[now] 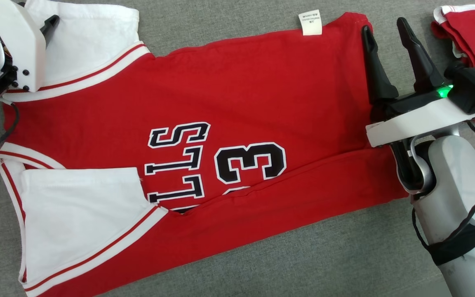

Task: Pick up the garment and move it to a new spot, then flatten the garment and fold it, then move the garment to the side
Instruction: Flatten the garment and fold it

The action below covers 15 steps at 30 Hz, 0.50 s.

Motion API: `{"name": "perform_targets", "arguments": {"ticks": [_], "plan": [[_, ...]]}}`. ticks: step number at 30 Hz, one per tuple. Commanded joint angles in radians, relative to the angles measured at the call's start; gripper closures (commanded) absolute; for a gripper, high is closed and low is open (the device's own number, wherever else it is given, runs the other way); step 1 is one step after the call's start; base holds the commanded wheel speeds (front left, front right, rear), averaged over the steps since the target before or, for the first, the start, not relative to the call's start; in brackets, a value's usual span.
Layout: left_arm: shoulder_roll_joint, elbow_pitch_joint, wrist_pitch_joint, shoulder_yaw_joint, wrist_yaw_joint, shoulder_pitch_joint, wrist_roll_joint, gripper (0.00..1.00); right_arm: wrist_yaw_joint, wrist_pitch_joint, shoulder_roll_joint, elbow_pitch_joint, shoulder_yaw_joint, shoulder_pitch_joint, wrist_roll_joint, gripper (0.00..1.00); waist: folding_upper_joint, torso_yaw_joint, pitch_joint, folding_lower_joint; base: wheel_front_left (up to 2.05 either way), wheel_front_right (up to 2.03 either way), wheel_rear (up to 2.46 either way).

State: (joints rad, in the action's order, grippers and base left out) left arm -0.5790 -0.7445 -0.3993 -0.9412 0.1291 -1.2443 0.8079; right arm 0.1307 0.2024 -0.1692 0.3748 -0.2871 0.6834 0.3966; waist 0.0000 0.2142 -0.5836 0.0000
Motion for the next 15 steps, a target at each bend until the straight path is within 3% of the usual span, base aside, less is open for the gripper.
{"name": "perform_targets", "arguments": {"ticks": [1,6,15], "plan": [[0.004,0.004,0.012,-0.020,0.002,0.008,0.015,1.00,0.000,0.001,-0.009,0.007,0.007,0.011,0.000,0.00,0.0000,-0.006,0.001,0.0000,0.00,0.00,0.00],[0.006,0.014,0.132,-0.032,0.002,-0.019,0.045,1.00,0.000,-0.020,-0.026,0.037,0.028,0.015,-0.007,0.00,0.0000,-0.041,0.025,0.0000,0.00,0.00,0.00],[0.046,0.037,0.380,-0.068,-0.007,0.060,0.013,1.00,0.000,-0.204,-0.082,0.158,0.063,0.044,0.084,0.00,0.0000,-0.156,0.102,0.0000,0.00,0.00,0.00]]}}
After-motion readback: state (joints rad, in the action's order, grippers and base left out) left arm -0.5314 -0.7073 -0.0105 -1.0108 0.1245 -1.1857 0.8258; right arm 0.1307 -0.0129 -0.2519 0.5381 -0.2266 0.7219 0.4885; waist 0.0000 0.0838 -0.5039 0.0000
